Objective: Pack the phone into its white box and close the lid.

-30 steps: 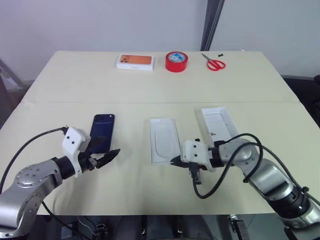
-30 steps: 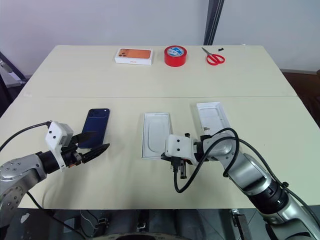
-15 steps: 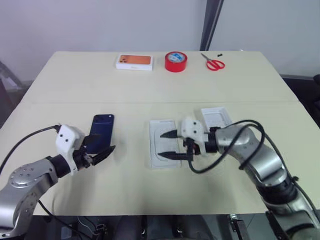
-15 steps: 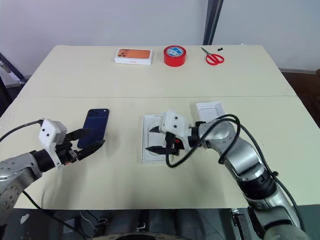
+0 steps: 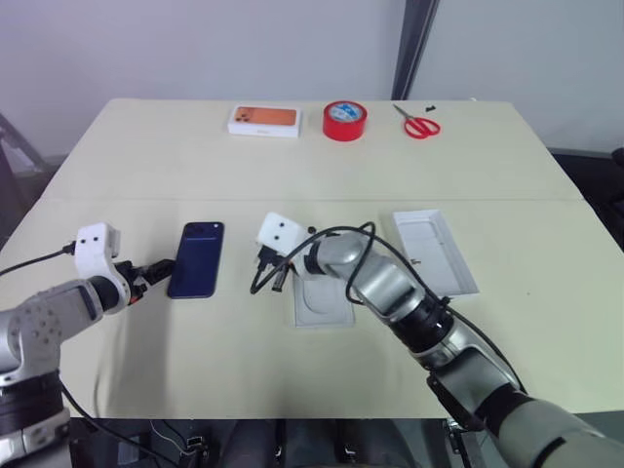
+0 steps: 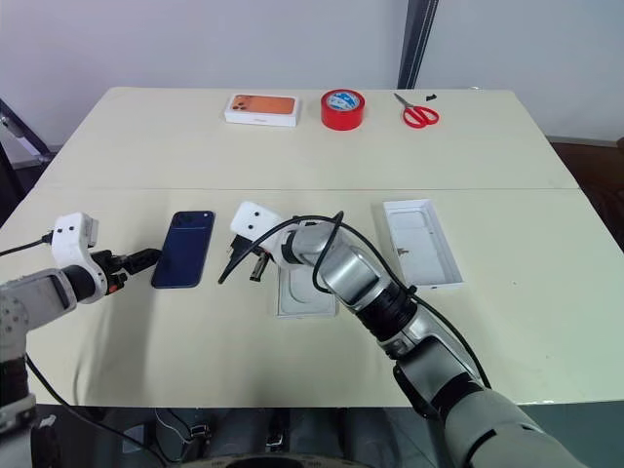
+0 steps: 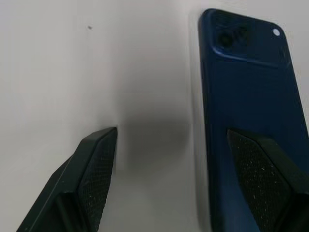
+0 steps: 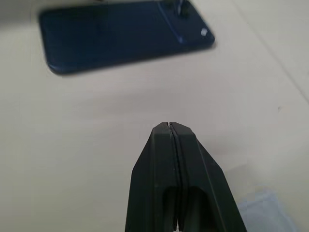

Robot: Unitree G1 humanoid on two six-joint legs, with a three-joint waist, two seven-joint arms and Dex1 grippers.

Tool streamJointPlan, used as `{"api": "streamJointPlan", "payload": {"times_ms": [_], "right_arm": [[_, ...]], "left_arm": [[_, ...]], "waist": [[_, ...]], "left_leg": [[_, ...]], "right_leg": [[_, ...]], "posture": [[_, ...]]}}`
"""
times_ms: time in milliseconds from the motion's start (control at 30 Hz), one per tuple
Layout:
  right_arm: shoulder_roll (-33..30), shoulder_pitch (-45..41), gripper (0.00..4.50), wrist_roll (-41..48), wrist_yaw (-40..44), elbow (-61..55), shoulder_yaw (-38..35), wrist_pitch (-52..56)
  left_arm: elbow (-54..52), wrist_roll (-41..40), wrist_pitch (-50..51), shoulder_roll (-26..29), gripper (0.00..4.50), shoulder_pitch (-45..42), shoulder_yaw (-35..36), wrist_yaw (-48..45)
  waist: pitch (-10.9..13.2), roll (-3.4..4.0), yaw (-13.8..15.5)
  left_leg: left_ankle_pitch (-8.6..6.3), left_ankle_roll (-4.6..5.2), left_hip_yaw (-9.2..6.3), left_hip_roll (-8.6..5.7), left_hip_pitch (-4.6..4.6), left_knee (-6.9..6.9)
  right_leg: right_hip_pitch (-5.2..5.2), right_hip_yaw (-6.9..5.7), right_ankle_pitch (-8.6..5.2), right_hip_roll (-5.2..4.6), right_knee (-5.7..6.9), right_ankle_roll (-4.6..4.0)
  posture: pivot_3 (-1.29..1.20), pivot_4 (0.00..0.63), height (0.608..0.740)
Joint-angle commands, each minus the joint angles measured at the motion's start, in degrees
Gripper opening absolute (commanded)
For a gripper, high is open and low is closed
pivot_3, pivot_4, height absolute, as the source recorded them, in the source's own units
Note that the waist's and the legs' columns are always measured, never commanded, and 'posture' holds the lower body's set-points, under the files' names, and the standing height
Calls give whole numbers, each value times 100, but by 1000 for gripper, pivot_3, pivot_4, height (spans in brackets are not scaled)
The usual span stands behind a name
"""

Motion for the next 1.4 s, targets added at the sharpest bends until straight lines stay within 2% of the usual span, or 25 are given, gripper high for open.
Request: {"api": "streamJointPlan", "payload": {"times_ms": [33, 367, 633, 1033, 1200, 1300, 1400], "right_arm": [[240, -164, 40, -236, -8, 145, 230, -279], [594, -109, 40, -532, 34, 451, 381, -541], [686, -165, 40, -670, 30, 856, 313, -736], [842, -164, 40, -851, 13, 1174, 215, -910], [832, -118, 40, -905, 28, 1145, 186, -920], [811, -76, 0, -927, 44, 1088, 187, -904], [790, -44, 0, -936, 65, 1017, 187, -874]], "left_arm": [[204, -67, 569, -32, 3795, -129, -37, -47], [-193, -367, 1554, -961, 3795, -539, 12, -220], [-199, -498, 1809, -1727, 3795, -692, 467, -44], [-136, -890, 1809, -2257, 3795, -775, 904, 485], [75, -1162, 1809, -2409, 3795, -1009, 1429, 732], [199, -1287, 1809, -2400, 2923, -1145, 1633, 920], [300, -1353, 1809, -2380, 2923, -1249, 1789, 1070]], "waist": [[0, 0, -4], [-12, 2, 52], [-22, 4, 52], [-45, 4, 45], [-47, 3, 47], [-46, 1, 33], [-46, -3, 17]], "left_leg": [[6, -11, 0, 0, 1, 0], [9, -17, -5, -10, 3, -3], [9, -18, -7, -12, 4, -3], [10, -20, -10, -12, 8, -3], [9, -20, -11, -12, 8, -3], [9, -20, -11, -12, 7, -3], [10, -20, -12, -11, 6, -3]], "right_leg": [[0, 0, 0, 0, 2, 0], [5, 0, 0, -9, 1, 0], [9, -2, 0, -8, 0, 0], [12, -2, 0, -9, 0, 0], [13, -2, 0, -9, -1, 0], [12, -2, 0, -8, -1, 0], [9, -3, 0, -8, -1, 0]], "posture": [[0, 150, 725], [0, 150, 725], [0, 150, 725], [0, 150, 725], [0, 150, 725], [0, 150, 725], [0, 150, 725]]}}
